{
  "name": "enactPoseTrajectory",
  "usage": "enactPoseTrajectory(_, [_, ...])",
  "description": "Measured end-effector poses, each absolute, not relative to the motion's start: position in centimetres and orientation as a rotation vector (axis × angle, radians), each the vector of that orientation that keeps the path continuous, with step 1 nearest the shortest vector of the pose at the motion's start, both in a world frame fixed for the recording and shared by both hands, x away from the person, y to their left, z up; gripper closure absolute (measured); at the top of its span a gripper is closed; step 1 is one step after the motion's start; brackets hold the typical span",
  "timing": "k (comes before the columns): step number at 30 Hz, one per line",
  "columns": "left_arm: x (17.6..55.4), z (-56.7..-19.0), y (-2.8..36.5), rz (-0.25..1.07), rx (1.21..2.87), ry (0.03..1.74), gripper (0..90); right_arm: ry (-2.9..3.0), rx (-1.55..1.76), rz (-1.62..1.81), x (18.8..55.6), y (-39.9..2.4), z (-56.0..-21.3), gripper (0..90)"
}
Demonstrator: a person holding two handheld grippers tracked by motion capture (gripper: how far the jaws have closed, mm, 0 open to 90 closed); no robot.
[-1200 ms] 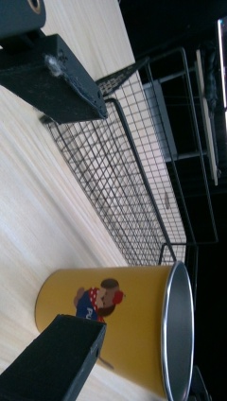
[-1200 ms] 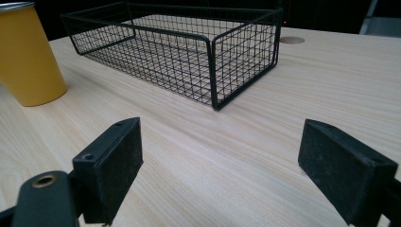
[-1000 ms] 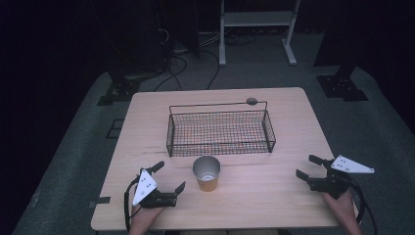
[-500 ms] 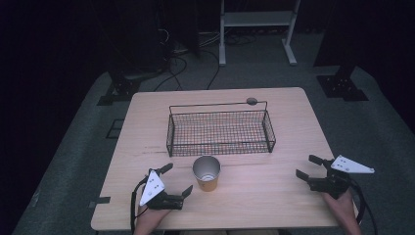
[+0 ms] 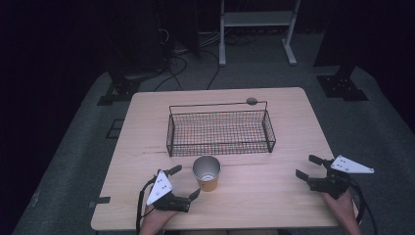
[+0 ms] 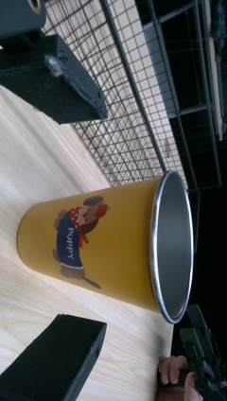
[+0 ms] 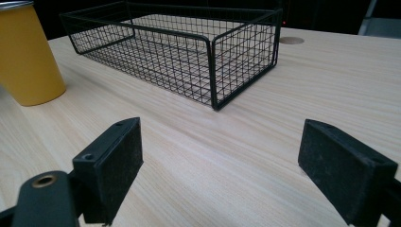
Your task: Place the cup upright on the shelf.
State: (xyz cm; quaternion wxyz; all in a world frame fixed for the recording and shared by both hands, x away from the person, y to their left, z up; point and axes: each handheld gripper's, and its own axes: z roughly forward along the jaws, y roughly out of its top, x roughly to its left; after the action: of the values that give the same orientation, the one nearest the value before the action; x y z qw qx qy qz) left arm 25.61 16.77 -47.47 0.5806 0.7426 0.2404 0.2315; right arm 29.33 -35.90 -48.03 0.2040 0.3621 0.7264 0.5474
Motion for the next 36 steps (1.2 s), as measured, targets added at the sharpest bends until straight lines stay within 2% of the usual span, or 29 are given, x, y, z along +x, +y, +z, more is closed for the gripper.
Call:
enactPoseTrajectory(23, [26.2,-47.5,14.3,0.486,1.755,0.508,1.4,2.022,1.013,1.538,29.3,-36.0,-48.0,13.5])
enactPoseTrajectory(36, [27.6,-47.5,12.8,0.5,1.753,0.523,1.4,2.021,1.017,1.544,29.4,-36.0,-48.0,13.5])
